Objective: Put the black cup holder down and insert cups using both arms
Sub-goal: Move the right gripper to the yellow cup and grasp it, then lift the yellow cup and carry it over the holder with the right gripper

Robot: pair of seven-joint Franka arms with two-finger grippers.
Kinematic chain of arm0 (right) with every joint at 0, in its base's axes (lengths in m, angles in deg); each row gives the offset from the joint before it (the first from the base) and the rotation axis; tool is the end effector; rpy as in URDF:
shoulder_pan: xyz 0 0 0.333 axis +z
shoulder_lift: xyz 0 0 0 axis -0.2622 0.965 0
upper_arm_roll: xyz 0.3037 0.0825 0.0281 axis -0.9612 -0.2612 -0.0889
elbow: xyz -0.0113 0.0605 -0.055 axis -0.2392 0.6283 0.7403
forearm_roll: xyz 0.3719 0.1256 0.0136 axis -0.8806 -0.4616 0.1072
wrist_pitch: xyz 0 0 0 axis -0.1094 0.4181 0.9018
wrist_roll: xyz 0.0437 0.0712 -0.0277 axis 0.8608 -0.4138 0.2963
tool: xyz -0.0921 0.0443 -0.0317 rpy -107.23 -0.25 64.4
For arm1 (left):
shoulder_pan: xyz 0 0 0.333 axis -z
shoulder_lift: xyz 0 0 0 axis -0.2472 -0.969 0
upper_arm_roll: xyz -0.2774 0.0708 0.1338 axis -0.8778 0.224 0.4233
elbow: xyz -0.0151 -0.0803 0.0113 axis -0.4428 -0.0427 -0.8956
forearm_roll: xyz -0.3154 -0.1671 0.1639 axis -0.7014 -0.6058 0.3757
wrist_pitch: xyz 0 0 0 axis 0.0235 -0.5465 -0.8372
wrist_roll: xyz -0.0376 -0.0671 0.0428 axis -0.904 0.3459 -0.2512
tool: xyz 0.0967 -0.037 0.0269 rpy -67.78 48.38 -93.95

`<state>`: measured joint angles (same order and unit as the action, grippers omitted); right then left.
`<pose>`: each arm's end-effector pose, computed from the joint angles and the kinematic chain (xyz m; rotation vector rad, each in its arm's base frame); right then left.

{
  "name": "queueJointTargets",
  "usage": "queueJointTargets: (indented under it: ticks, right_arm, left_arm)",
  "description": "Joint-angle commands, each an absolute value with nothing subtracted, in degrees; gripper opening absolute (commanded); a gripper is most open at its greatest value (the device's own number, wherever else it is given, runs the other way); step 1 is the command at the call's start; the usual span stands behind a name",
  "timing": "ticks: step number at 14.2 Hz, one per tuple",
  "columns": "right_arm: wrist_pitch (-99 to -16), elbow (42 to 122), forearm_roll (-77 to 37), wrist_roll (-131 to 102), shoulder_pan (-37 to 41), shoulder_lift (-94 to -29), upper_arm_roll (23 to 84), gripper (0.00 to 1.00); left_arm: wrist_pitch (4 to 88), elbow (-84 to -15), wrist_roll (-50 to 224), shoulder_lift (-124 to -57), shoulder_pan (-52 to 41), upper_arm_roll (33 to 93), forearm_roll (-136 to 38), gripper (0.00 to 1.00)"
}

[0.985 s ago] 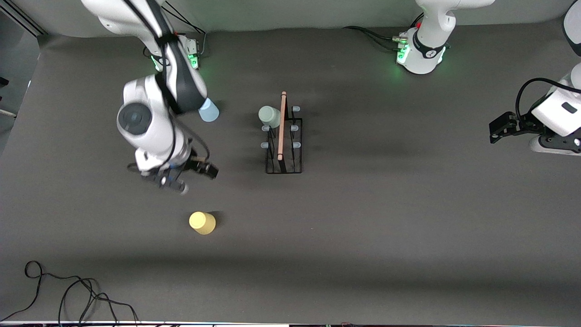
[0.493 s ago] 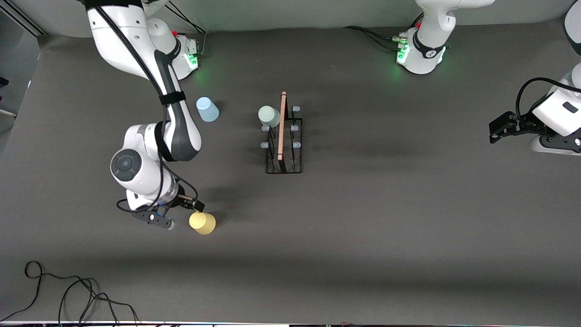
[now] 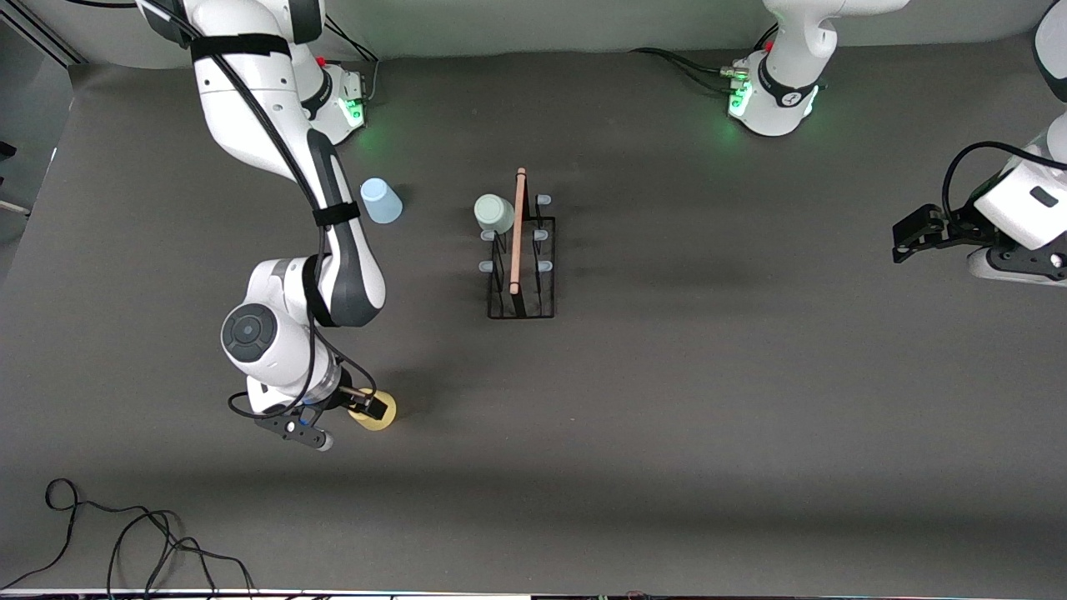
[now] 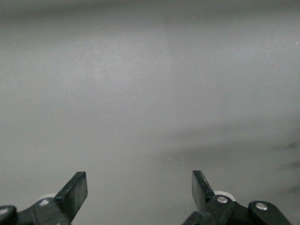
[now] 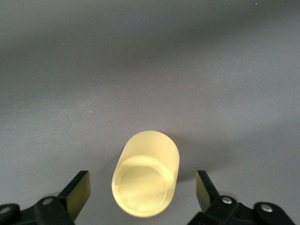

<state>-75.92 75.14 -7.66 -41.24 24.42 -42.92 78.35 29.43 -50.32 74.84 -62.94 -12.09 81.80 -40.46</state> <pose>0.6813 0.1745 0.2526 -3.0670 0.5705 -0.1772 0.5540 -0.0170 0.5715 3.1322 -0.2073 0.0430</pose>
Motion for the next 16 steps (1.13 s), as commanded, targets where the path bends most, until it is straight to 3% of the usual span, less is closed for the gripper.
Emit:
queueJointTargets:
  ticks: [1,5,6,7,8,10,13,16]
  right_arm:
    - [-78.06,73.05,-9.39,-38.92,23.12,-39.99,77.1,1.0]
    - [-80.08,74.36,-9.39,-38.92,23.29,-38.93,75.08,1.0]
    - [-79.91,74.8,-9.39,-38.74,23.29,-38.93,75.08,0.96]
    - [-79.73,74.89,-9.39,-37.61,23.29,-39.02,75.08,0.24]
    - [-79.38,74.89,-9.39,-37.25,23.38,-39.54,75.16,0.0]
    - [-77.72,75.07,-9.3,-37.59,23.91,-41.9,75.43,0.0]
    - [-66.67,74.89,-8.43,-39.44,24.52,-49.19,75.87,0.0]
    - [-59.89,74.98,-4.41,-52.4,30.74,-55.17,75.87,0.0]
  left_arm:
    - [29.12,-49.92,74.37,-63.11,-11.5,82.38,-40.39,0.99]
    - [29.03,-49.92,74.28,-63.46,-11.85,82.38,-40.39,0.99]
    - [28.86,-49.92,74.63,-63.46,-11.77,82.38,-40.21,0.99]
    - [28.94,-50.0,74.98,-63.55,-11.68,82.46,-40.21,0.99]
    - [29.12,-50.0,74.98,-63.55,-11.76,82.46,-40.21,0.99]
    - [29.21,-49.92,74.98,-63.55,-11.85,82.38,-40.21,0.99]
    - [29.12,-50.0,74.98,-63.55,-11.68,82.46,-40.21,0.99]
    - [29.12,-50.0,74.98,-63.55,-11.77,82.38,-40.21,0.99]
